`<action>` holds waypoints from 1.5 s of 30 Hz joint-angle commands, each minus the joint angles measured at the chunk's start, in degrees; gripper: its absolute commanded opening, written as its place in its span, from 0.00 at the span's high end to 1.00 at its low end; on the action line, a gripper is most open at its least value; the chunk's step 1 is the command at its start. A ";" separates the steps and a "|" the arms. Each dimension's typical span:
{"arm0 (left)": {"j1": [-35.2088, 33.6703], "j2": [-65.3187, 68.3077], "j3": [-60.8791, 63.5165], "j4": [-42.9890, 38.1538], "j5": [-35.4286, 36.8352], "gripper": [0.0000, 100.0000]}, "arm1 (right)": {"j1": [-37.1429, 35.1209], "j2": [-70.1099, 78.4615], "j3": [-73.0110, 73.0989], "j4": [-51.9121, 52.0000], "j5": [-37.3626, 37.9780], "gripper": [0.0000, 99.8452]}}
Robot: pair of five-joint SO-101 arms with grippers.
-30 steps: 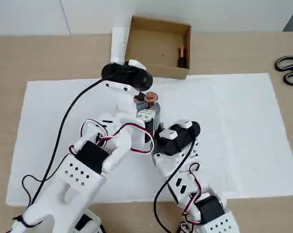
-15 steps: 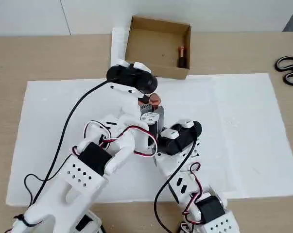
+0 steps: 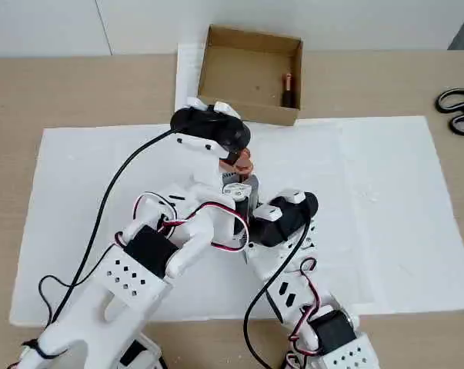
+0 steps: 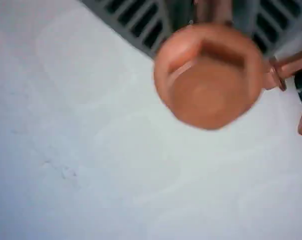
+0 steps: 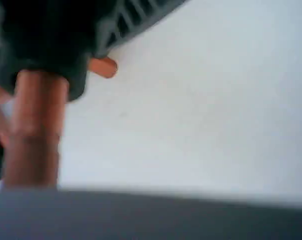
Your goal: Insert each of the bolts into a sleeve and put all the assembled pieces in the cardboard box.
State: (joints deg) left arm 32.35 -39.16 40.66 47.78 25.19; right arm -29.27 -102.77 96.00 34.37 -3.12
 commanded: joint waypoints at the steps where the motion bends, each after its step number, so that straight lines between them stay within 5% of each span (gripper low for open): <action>1: 0.26 -1.05 -2.68 0.18 0.09 0.99 | 0.22 -1.19 0.53 -1.63 0.26 1.00; 45: -2.11 4.75 -1.01 6.15 0.09 0.99 | 0.40 -1.19 0.53 -1.45 0.44 1.00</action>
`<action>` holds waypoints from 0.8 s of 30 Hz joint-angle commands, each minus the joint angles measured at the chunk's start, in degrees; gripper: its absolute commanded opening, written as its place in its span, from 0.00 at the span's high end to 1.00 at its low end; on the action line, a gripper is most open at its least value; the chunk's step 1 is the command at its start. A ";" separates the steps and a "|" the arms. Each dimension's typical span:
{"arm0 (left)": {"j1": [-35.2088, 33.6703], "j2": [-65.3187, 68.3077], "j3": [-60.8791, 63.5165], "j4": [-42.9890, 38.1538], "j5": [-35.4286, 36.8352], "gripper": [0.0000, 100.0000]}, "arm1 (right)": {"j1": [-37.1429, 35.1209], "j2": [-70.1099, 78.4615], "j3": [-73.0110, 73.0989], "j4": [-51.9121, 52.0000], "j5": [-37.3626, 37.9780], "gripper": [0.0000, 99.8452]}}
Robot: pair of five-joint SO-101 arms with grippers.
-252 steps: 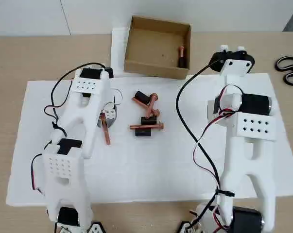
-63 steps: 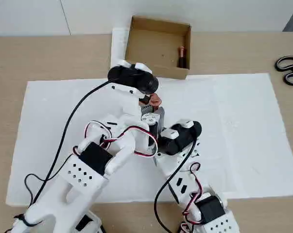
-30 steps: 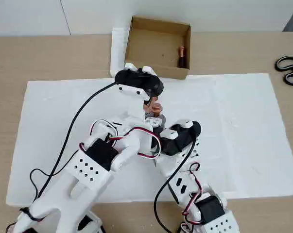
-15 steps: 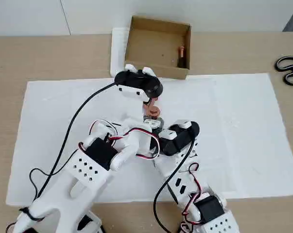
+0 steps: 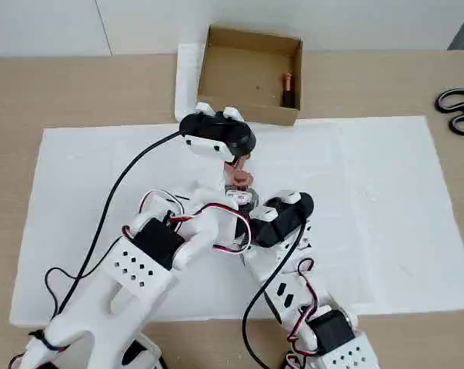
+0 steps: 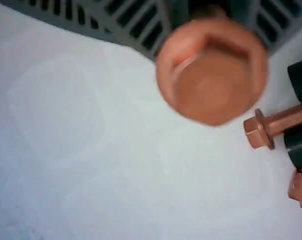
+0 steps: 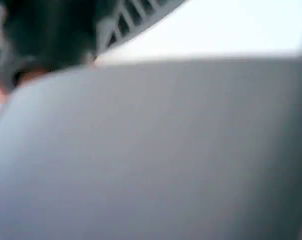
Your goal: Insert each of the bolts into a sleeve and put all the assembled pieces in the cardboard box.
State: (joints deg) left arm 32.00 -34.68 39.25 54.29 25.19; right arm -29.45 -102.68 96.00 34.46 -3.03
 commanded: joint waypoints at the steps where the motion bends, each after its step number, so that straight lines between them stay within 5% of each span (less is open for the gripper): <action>1: -1.76 0.26 0.40 -0.79 0.09 0.99 | 0.57 -1.27 0.53 -1.54 0.35 1.00; 8: -1.76 0.26 4.70 -5.80 0.09 0.99 | 0.57 -1.27 0.53 -1.36 0.35 1.00; 24: -1.49 -0.26 2.24 -1.93 0.26 0.84 | 0.57 -1.27 0.53 -1.27 0.35 1.00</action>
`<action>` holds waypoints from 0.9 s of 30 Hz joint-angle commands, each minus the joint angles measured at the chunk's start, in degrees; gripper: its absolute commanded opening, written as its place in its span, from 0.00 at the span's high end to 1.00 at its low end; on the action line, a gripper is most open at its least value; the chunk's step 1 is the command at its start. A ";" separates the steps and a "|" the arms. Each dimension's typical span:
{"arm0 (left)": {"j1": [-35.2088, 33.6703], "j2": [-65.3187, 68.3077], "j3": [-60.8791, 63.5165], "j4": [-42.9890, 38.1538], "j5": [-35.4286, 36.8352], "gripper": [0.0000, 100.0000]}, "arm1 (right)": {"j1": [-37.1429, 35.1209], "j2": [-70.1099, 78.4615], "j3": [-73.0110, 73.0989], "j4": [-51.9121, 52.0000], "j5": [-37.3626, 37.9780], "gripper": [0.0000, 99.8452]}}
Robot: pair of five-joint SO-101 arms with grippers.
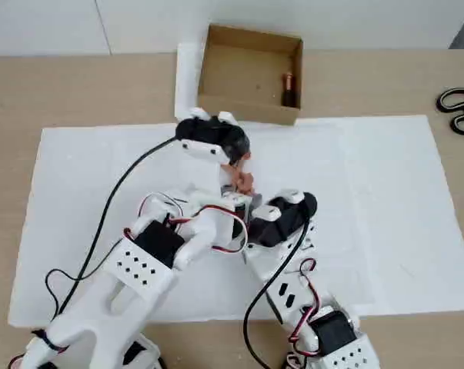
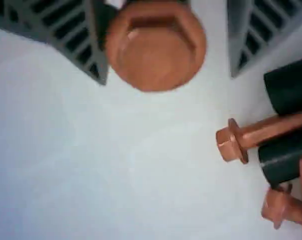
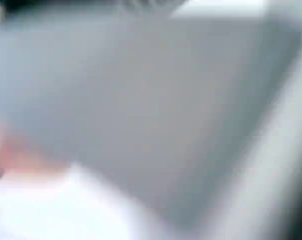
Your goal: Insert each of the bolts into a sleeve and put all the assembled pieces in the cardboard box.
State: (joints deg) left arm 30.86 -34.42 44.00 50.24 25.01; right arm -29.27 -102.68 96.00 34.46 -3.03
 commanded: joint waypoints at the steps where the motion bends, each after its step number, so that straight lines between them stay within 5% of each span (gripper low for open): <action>1: -0.35 -0.53 -3.74 3.43 0.44 0.84 | 0.40 -1.27 0.53 -1.27 0.44 1.00; 9: -2.73 -0.62 -13.14 12.48 0.18 0.84 | 0.57 -1.19 0.53 -1.01 0.44 1.00; 22: -32.35 -0.26 -25.45 35.43 -13.71 0.84 | 10.07 -1.27 0.44 1.45 0.62 1.00; 27: -41.49 -0.26 -25.36 40.70 -18.29 0.84 | 15.43 -1.10 -5.36 4.70 7.03 1.00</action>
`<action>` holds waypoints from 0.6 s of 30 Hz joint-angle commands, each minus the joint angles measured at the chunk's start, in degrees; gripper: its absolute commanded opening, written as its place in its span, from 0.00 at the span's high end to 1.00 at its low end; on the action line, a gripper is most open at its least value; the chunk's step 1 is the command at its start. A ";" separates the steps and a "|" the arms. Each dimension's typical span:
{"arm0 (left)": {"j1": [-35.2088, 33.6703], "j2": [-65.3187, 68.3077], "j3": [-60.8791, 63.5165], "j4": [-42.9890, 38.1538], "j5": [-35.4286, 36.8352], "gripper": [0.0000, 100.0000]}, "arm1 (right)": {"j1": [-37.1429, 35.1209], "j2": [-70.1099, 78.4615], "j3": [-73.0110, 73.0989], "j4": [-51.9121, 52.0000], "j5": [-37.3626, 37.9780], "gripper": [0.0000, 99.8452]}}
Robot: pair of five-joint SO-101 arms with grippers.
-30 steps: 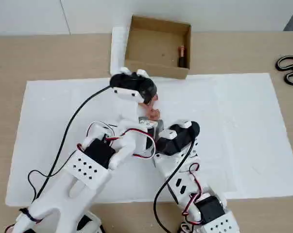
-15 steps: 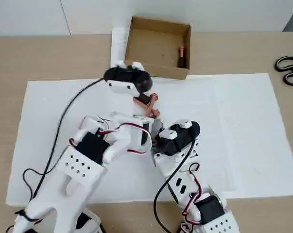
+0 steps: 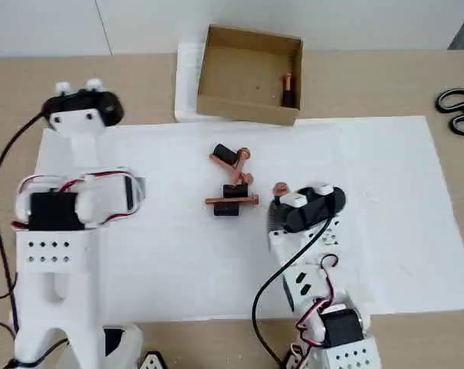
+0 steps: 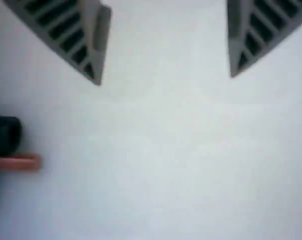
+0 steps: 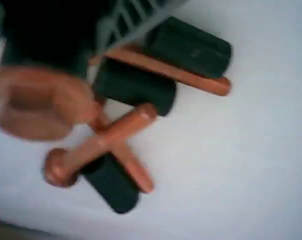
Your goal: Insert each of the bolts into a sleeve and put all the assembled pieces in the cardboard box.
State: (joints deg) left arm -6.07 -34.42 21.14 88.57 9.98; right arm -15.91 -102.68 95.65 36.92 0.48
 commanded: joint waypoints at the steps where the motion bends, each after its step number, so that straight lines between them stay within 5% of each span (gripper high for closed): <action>1: -6.15 -0.18 -2.51 3.34 -5.63 0.84 | 2.77 -0.92 -7.12 4.26 4.40 1.00; 4: -9.49 -0.09 -1.36 5.63 -12.84 0.84 | 5.05 -0.75 -13.71 7.96 5.45 1.00; 9: -11.16 -0.44 6.99 4.31 -13.54 0.84 | 6.11 2.15 -23.65 8.22 10.64 1.00; 18: -10.99 -0.53 11.21 1.23 -13.36 0.84 | 9.27 34.59 -42.73 -6.02 11.87 1.00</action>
State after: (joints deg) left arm -16.97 -34.42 32.22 91.12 -3.03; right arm -7.38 -80.00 62.42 36.84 11.91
